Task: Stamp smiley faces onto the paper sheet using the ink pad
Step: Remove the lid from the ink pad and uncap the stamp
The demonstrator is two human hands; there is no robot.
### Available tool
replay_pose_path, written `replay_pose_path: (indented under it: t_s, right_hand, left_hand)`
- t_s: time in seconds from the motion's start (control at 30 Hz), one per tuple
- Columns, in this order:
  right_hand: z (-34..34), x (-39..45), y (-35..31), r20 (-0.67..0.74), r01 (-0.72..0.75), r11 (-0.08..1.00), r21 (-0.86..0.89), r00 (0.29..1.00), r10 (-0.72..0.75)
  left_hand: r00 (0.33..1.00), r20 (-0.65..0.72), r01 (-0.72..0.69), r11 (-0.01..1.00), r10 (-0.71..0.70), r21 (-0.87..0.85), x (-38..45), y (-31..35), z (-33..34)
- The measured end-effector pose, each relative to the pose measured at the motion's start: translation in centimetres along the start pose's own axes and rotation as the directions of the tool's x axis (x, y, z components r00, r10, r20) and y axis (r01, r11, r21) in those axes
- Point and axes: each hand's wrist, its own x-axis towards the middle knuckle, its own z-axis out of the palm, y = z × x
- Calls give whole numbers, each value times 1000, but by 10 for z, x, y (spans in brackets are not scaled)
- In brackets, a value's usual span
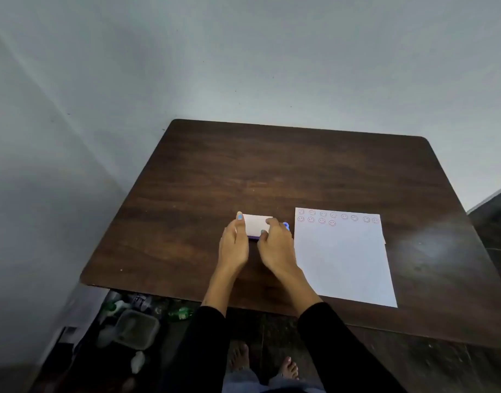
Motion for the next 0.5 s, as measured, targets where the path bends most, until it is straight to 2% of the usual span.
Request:
replay_pose_path:
  t_s: [0.3, 0.5]
  right_hand:
    - [13, 13, 6, 71, -100, 991, -94, 992, 107]
    - [15, 20, 8, 83, -137, 985, -104, 986, 146]
  left_hand:
    - [994, 69, 77, 993, -83, 84, 15, -16, 7]
    - [988, 59, 140, 990, -142, 34, 22, -16, 9]
